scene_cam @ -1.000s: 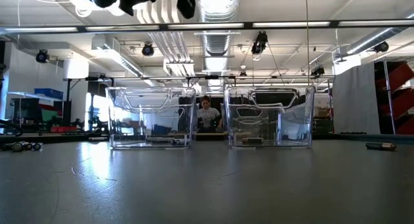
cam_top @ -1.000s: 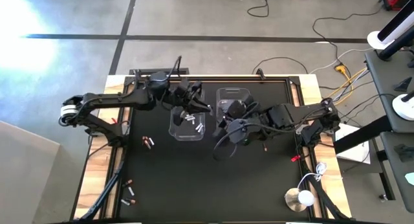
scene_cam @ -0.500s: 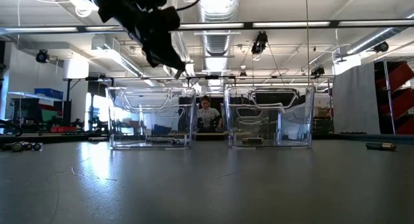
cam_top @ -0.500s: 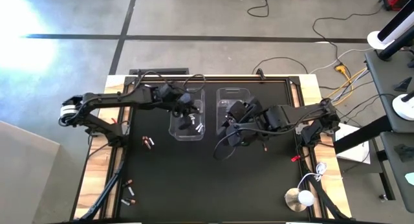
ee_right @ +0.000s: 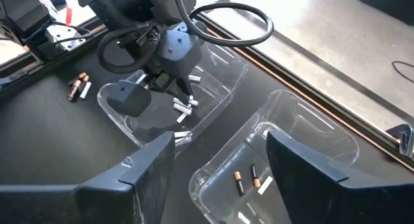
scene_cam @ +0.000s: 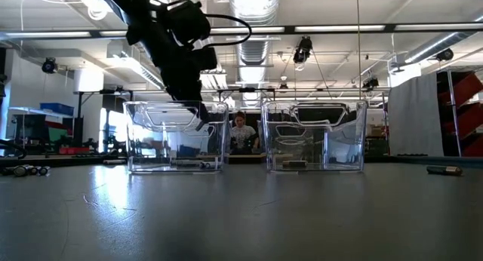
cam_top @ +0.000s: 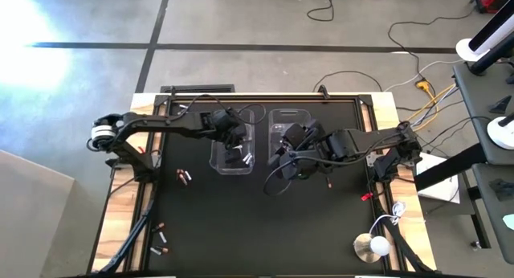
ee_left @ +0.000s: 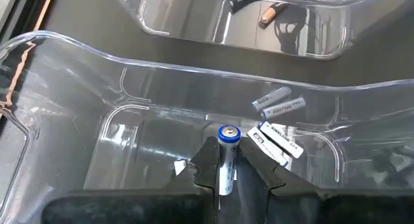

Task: Sort batteries
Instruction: Put the white battery into the left transparent bin

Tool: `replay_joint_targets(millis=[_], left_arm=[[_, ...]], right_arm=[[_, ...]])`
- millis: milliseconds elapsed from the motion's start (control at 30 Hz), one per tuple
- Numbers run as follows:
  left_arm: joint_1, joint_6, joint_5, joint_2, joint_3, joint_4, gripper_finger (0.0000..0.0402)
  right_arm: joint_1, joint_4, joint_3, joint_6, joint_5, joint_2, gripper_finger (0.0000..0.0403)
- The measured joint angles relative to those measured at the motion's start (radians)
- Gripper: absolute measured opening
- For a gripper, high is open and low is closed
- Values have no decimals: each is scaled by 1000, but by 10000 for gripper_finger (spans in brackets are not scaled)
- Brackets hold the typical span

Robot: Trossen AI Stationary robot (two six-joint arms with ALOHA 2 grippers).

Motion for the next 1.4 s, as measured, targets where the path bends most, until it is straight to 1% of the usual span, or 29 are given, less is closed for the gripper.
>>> replay_joint_targets(millis=[100, 300, 500, 600, 833, 1000, 1233, 1300, 1400], left_arm=[[0, 0, -6, -2, 0, 0, 17], [4, 26, -74, -2, -2, -45, 17], [13, 48, -77, 11, -3, -46, 17], [13, 45, -76, 30, -3, -46, 17], [13, 18, -76, 115, -3, -25, 17], [13, -3, -77, 154, -3, -9, 17], [13, -4, -77, 164, -3, -5, 19], [13, -4, -77, 164, -3, -6, 23], [13, -13, -77, 164, -3, -6, 36]], right_arm=[[0, -1, 0, -2, 0, 0, 231], [0, -10, 2, -1, 0, -6, 236], [-4, -12, 2, 3, 0, -10, 245], [-9, -13, 2, 30, 0, -10, 247], [-15, -13, 1, 43, 0, -10, 234], [-29, -14, 0, 71, 0, -10, 229], [-42, -26, -3, 89, -1, -10, 246], [-47, -52, -4, 128, -23, -10, 252], [-53, -164, -4, 258, -138, -10, 260]])
